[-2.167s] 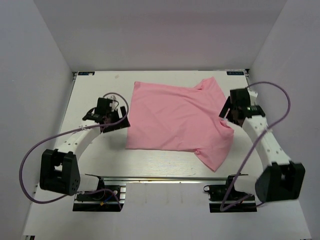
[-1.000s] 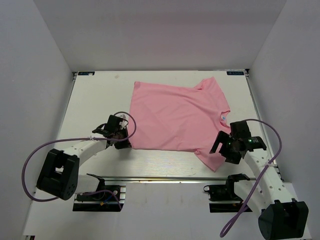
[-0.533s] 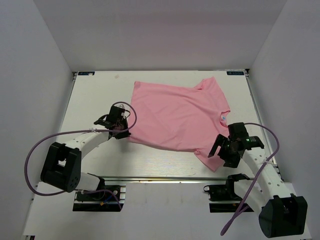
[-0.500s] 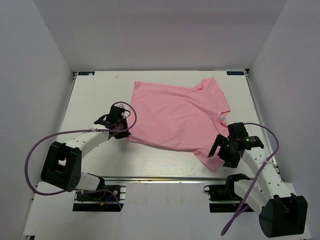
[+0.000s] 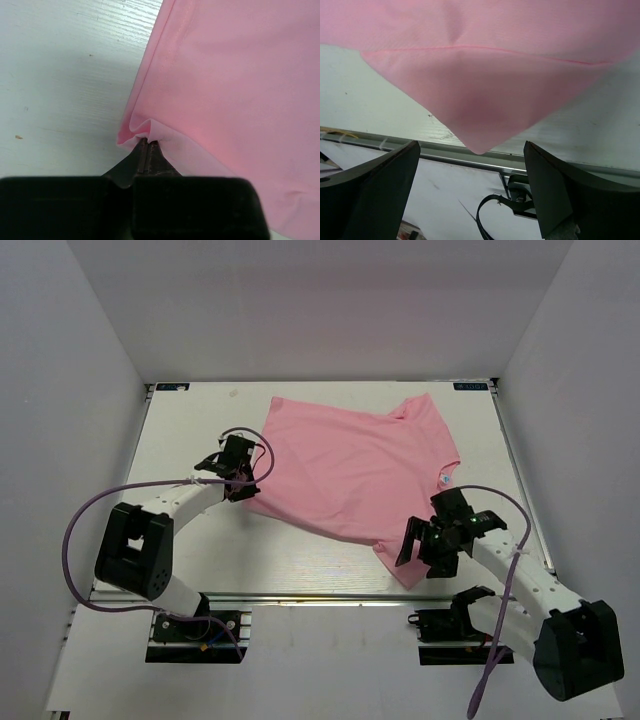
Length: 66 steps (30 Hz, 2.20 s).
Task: Fold and stack the t-shirts
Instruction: Grap the side of the flattened tshirt closest away from the robot with both arms
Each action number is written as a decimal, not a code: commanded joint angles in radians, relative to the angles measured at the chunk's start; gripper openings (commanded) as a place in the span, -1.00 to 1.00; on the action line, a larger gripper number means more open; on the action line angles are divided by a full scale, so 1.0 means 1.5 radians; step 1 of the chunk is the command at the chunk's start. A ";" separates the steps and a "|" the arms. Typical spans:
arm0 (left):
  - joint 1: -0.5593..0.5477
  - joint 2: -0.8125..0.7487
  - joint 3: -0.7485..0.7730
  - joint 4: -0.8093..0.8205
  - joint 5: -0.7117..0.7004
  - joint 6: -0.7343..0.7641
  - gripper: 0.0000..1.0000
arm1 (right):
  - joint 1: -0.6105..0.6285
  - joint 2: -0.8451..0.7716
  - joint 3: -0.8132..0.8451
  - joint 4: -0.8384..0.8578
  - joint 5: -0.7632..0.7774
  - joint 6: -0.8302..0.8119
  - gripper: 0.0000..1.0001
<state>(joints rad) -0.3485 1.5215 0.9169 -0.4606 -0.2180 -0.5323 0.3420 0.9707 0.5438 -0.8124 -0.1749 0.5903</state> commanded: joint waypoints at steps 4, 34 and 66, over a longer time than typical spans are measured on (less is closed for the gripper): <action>0.002 -0.015 0.014 -0.002 -0.019 -0.004 -1.00 | 0.096 0.031 0.005 0.020 0.023 0.012 0.80; -0.004 -0.102 -0.005 -0.066 0.001 -0.004 -1.00 | 0.242 0.035 0.083 -0.051 0.277 0.146 -1.00; 0.002 -0.062 0.077 -0.123 0.026 -0.002 -1.00 | 0.225 0.053 0.217 -0.150 0.140 -0.006 -1.00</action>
<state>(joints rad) -0.3496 1.3991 0.9707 -0.6846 -0.1764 -0.5564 0.6910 1.0302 0.8158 -1.1275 -0.0185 0.6006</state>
